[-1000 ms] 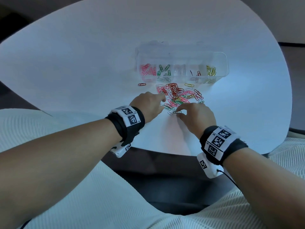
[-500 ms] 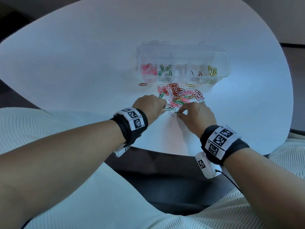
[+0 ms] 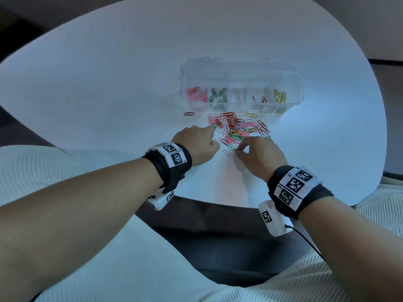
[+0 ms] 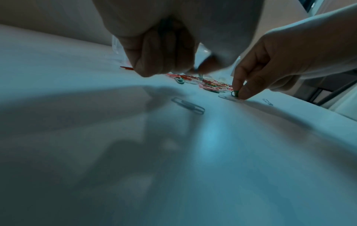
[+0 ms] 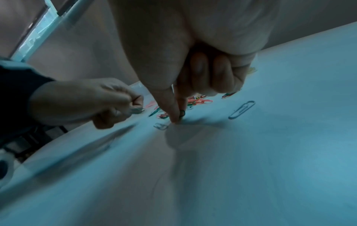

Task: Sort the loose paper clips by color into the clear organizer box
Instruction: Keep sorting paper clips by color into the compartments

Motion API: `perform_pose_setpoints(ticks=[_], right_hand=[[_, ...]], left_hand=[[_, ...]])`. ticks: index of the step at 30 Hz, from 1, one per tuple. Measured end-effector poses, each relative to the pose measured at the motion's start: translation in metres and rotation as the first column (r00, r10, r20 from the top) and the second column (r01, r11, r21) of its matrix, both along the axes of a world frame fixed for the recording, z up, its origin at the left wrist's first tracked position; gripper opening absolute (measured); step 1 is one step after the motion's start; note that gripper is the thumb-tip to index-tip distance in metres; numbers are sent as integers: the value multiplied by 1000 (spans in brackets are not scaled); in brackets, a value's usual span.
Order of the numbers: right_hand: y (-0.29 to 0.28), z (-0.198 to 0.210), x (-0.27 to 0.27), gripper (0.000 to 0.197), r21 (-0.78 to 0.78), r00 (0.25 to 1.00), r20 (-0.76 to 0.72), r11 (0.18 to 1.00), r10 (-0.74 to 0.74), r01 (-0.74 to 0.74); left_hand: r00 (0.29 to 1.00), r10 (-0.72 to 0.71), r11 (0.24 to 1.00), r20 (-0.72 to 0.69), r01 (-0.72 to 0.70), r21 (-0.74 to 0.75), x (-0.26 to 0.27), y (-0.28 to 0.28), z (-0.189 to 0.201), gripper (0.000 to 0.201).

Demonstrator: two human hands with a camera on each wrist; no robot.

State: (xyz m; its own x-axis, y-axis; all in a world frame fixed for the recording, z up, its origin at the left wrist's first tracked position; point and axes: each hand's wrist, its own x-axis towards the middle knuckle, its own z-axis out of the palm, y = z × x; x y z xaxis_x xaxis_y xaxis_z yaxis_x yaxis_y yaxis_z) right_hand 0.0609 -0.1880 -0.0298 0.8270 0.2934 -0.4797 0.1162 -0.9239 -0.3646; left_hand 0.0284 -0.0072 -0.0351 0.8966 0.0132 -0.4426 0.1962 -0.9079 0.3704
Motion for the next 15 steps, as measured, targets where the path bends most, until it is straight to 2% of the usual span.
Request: perform_pose_setpoints(ticks=[3,4,6,8,10,12,15], right_hand=[[-2,2,8,10,181,982,-155,974,-105,133],[-2,5,11,11,244,956,-254,946,-150,213],[-2,14,15,20,345,846,-487,842,-217,414],[1,25,17,27,391,736,-649,747,-191,538],[4,34,18,22,434,694,-709,699,-124,568],[9,41,21,19,478,659,-749,632,-70,610],[16,50,27,24,488,607,-792,529,-66,694]], left_hand=[[998,69,987,16,-65,-148,4,2,8,23],[994,107,970,11,-102,-222,7,2,10,22],[977,212,910,-31,-209,-359,16,4,14,27],[926,355,785,-126,-369,-497,23,5,21,21],[869,438,590,-228,-469,-657,29,6,30,22],[871,419,436,-257,-442,-784,29,5,43,38],[883,384,277,-271,-390,-878,32,6,67,22]])
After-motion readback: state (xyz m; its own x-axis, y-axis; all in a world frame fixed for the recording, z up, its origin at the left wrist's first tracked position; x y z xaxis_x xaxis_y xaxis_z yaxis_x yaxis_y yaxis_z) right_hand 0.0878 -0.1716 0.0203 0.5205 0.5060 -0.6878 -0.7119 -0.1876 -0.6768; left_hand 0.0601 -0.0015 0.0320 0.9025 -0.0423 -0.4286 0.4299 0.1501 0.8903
